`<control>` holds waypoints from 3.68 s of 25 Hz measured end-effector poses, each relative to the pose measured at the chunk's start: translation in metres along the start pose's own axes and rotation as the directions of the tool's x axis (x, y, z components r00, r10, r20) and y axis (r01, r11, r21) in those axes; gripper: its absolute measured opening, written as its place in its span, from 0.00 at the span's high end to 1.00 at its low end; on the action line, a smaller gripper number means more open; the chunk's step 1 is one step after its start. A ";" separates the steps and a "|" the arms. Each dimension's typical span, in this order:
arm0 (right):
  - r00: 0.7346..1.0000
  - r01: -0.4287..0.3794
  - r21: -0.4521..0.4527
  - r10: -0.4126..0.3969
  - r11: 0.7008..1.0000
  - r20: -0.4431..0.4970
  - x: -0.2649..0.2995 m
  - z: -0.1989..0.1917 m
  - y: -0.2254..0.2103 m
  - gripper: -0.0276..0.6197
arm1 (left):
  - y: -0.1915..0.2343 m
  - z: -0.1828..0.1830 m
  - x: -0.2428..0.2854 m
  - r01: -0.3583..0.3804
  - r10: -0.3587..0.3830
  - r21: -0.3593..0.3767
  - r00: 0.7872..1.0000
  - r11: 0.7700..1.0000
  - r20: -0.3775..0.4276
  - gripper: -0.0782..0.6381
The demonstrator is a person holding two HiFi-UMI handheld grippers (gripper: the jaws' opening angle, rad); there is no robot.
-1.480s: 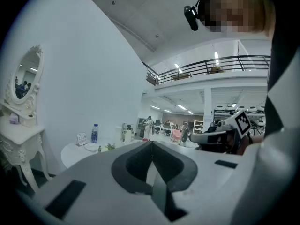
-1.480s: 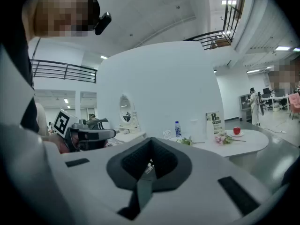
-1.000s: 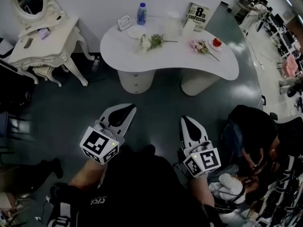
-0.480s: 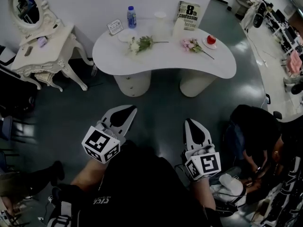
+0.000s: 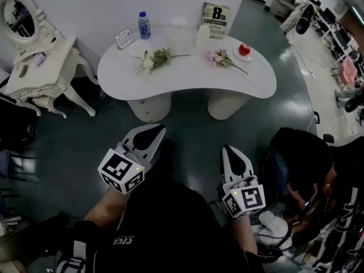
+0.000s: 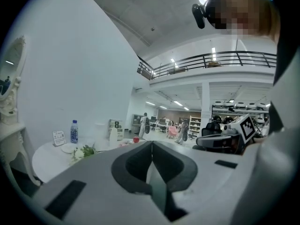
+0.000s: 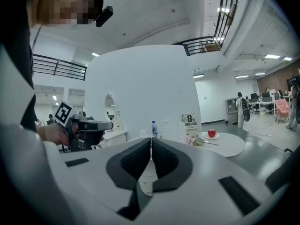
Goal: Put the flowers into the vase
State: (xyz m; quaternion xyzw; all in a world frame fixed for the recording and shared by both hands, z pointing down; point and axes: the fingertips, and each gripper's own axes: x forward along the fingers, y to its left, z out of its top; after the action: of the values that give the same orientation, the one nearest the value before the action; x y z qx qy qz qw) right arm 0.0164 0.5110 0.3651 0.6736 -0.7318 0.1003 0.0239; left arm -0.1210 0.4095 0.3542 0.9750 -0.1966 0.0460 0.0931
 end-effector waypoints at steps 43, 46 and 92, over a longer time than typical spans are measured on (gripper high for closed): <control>0.988 -0.020 0.039 0.025 0.999 -0.152 0.369 0.048 -0.232 0.92 | 0.232 0.020 0.318 0.046 -0.050 -0.037 0.993 0.998 -0.104 0.87; 0.983 -0.043 0.039 0.050 0.998 -0.175 0.382 0.046 -0.270 0.92 | 0.238 0.024 0.351 0.001 -0.007 -0.057 0.994 0.998 -0.107 0.87; 0.487 -0.648 -0.088 0.323 0.757 -0.812 0.482 -0.132 -0.389 0.46 | 0.291 0.007 0.443 -0.251 0.226 -0.150 0.960 0.956 -0.168 0.87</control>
State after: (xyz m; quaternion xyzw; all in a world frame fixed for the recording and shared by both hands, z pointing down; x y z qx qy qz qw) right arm 0.3447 0.0331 0.6208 0.3078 -0.8189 0.2285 0.4272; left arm 0.1720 -0.0215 0.4511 0.9263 -0.3088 0.1126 0.1840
